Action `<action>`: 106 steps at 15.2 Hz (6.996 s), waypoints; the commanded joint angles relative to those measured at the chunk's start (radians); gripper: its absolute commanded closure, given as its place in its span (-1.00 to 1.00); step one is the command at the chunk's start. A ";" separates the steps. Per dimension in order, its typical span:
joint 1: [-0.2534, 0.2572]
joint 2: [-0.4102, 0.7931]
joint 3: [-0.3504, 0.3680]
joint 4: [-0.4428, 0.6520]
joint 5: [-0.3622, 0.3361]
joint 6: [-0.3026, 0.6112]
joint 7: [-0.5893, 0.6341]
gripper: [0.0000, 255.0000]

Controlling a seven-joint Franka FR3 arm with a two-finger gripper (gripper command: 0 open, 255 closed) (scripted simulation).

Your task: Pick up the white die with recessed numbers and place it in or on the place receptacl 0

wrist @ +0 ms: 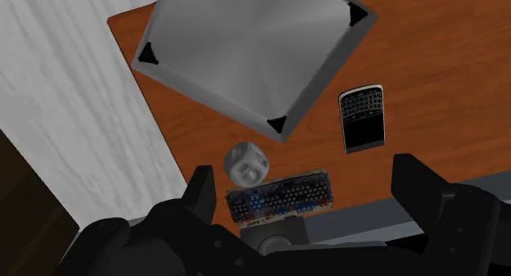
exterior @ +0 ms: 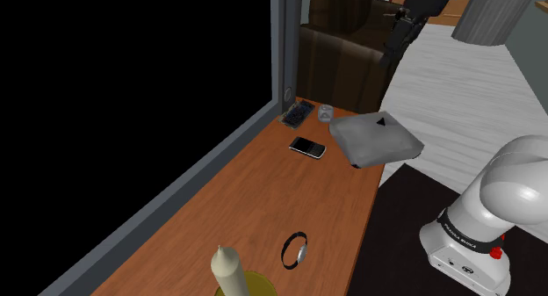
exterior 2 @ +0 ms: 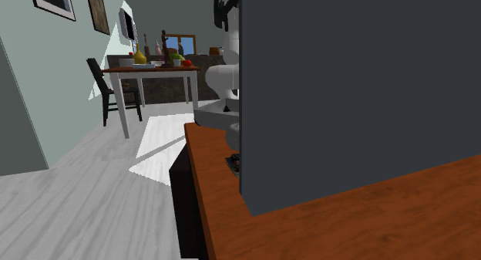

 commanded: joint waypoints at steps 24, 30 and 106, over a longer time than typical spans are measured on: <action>-0.069 0.658 0.086 0.041 -0.083 0.420 0.154 -1.00; -0.069 0.682 0.088 0.003 -0.085 0.482 0.156 -1.00; -0.036 0.023 0.060 -0.405 -0.027 0.232 0.117 1.00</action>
